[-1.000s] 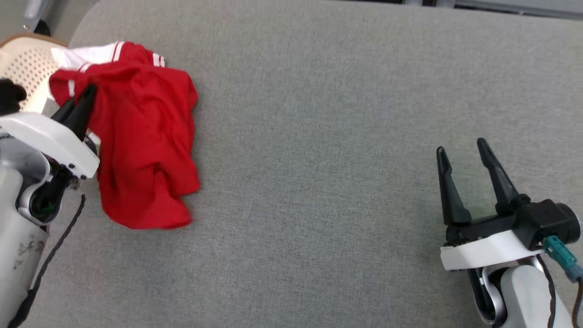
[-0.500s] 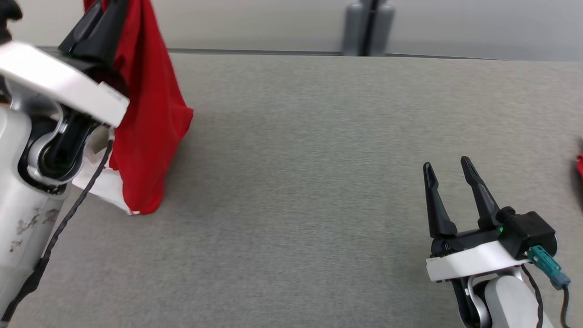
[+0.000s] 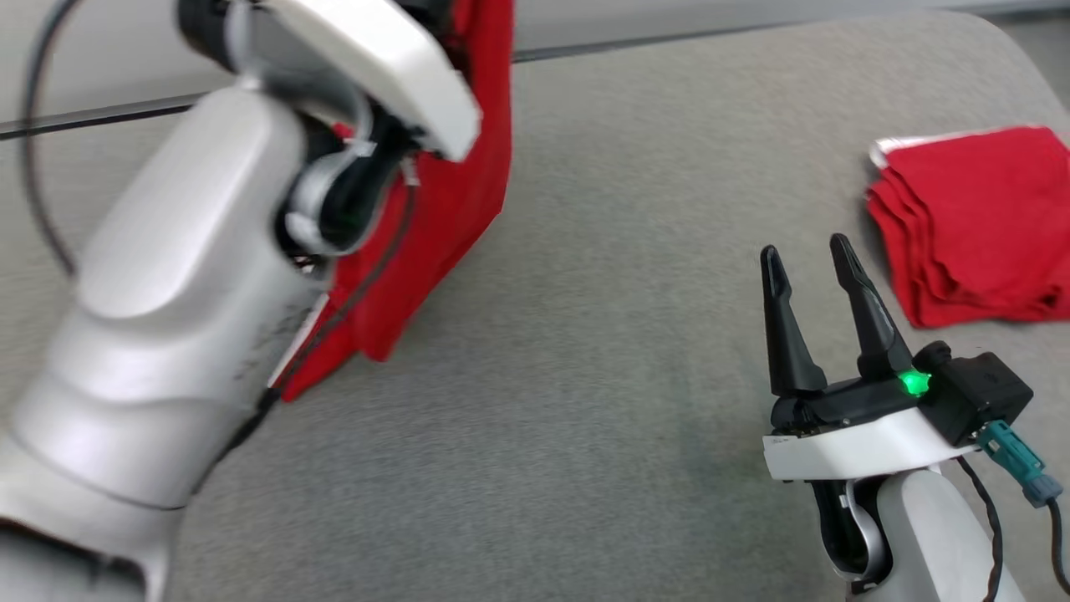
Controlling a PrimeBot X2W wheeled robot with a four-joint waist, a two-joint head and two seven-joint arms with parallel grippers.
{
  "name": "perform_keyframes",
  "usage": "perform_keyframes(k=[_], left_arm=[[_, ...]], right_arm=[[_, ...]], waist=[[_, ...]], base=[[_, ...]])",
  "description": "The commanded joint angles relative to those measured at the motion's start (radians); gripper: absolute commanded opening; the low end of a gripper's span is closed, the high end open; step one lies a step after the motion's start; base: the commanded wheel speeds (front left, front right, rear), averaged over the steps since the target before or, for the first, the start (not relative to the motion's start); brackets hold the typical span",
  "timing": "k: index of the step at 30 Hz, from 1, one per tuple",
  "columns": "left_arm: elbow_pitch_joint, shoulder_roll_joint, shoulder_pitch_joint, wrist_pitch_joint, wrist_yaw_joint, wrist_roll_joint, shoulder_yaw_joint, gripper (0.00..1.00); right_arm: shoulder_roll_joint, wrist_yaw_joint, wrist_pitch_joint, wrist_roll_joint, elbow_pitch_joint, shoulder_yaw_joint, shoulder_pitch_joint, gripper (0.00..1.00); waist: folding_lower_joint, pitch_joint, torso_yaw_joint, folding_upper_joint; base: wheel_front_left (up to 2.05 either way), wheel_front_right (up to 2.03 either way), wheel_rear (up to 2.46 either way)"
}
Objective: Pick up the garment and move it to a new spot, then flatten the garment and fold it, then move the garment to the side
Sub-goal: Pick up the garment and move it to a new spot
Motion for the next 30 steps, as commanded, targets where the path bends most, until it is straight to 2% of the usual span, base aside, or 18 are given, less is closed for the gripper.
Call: perform_keyframes(k=[1, 3, 4, 5, 6, 9, 12, 15, 18, 22, 30], left_arm=[[0.057, -0.055, -0.027, -0.007, -0.001, 0.015, -0.032, 0.00], [0.117, -0.108, -0.048, -0.029, 0.002, 0.045, -0.066, 0.00], [0.146, -0.139, -0.048, -0.043, 0.004, 0.050, -0.081, 0.21], [0.146, -0.139, -0.048, -0.043, 0.004, 0.050, -0.081, 0.21], [0.175, -0.165, -0.040, -0.054, 0.002, 0.051, -0.096, 1.00], [0.248, -0.208, 0.000, -0.042, -0.037, 0.041, -0.172, 1.00], [0.284, -0.220, 0.028, -0.044, -0.086, 0.027, -0.234, 1.00], [0.321, -0.225, 0.048, -0.079, -0.099, 0.027, -0.248, 1.00], [0.355, -0.215, 0.057, -0.138, -0.102, 0.008, -0.209, 1.00], [0.377, -0.163, 0.070, -0.227, -0.109, 0.001, -0.154, 1.00], [0.343, 0.013, 0.207, -0.321, -0.117, 0.046, -0.076, 1.00]], right_arm=[[-0.001, 0.000, -0.006, 0.023, -0.009, 0.010, -0.018, 1.00], [0.000, 0.000, -0.006, 0.035, -0.012, 0.015, -0.019, 1.00], [0.000, 0.000, -0.006, 0.041, -0.013, 0.017, -0.021, 1.00], [0.000, 0.000, -0.006, 0.041, -0.013, 0.017, -0.021, 1.00], [0.000, 0.000, -0.006, 0.045, -0.013, 0.018, -0.021, 1.00], [0.000, 0.000, -0.006, 0.056, -0.011, 0.024, -0.020, 1.00], [0.000, 0.000, -0.006, 0.060, -0.008, 0.019, -0.013, 1.00], [0.000, 0.000, -0.006, 0.050, -0.005, 0.003, 0.003, 1.00], [0.000, 0.000, -0.006, 0.033, 0.001, -0.006, 0.011, 1.00], [-0.001, 0.000, -0.006, 0.007, 0.007, -0.019, 0.020, 1.00], [-0.001, 0.000, -0.006, -0.052, 0.024, -0.053, 0.052, 1.00]], waist=[[0.0000, 0.071, -0.107, 0.0000], [0.0000, 0.083, -0.135, 0.0000], [0.0000, 0.089, -0.147, 0.0000], [0.0000, 0.089, -0.147, 0.0000], [0.0000, 0.093, -0.157, 0.0000], [0.0000, 0.094, -0.179, 0.0000], [0.0000, 0.082, -0.182, 0.0000], [0.0000, 0.062, -0.160, 0.0000], [0.0000, 0.039, -0.116, 0.0000], [0.0000, -0.001, -0.043, 0.0000], [0.0000, -0.092, 0.114, 0.0000]], base=[[0.00, 0.00, 0.00], [0.00, 0.00, 0.00], [0.00, 0.00, 0.00], [0.00, 0.00, 0.00], [0.00, 0.00, 0.00], [0.00, 0.00, 0.00], [0.00, 0.00, 0.00], [0.00, 0.00, 0.00], [0.00, 0.00, 0.00], [0.00, 0.00, 0.00], [0.00, 0.00, 0.00]])
